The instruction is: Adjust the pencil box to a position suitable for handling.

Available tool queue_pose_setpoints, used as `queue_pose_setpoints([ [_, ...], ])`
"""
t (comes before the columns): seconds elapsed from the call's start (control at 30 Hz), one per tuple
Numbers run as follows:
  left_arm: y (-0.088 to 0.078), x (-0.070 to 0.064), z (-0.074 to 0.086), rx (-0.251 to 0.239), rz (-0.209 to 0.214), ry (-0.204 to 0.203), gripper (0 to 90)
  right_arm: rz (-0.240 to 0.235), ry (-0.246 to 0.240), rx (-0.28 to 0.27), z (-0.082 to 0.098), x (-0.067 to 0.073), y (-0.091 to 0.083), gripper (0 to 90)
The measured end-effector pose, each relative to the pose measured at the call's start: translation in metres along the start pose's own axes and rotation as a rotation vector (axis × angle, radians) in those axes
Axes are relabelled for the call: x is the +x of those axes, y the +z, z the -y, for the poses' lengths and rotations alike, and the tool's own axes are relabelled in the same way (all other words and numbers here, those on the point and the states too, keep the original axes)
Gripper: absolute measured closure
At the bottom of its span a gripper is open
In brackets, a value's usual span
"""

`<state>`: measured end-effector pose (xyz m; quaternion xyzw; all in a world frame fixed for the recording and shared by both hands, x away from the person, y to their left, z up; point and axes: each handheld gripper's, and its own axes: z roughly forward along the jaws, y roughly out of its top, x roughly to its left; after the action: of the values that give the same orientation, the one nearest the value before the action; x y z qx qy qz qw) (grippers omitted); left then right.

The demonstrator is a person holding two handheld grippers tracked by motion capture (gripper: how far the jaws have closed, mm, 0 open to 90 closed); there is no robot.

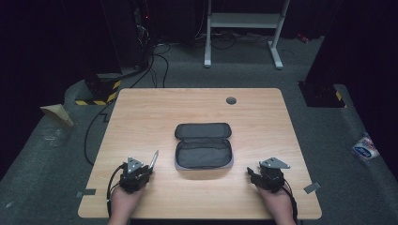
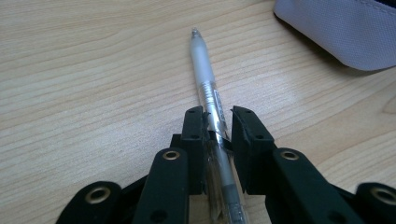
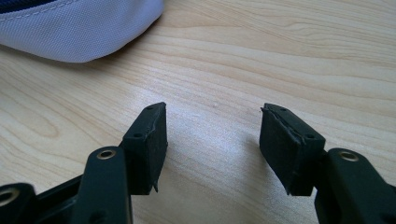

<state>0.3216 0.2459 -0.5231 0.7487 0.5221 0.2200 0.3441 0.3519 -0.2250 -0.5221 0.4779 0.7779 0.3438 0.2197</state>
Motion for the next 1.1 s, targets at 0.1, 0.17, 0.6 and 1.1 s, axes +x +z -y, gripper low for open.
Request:
queue_pose_setpoints([
  [0.1, -0.001, 0.001, 0.001, 0.003, 0.005, 0.012, 76.1, 0.0, 0.0, 0.006, 0.0, -0.001, 0.001, 41.3],
  [0.17, -0.001, 0.0, 0.001, 0.002, 0.009, 0.008, 76.3, 0.0, 0.005, 0.01, 0.0, 0.0, 0.001, 41.3],
  [0.6, -0.006, 0.001, 0.001, -0.029, 0.019, 0.008, 77.7, -0.005, 0.013, 0.018, -0.001, -0.001, 0.002, 40.9],
  [1.1, -0.019, -0.002, -0.002, -0.133, 0.023, 0.005, 77.8, -0.004, 0.009, 0.018, -0.001, -0.001, 0.002, 40.8],
])
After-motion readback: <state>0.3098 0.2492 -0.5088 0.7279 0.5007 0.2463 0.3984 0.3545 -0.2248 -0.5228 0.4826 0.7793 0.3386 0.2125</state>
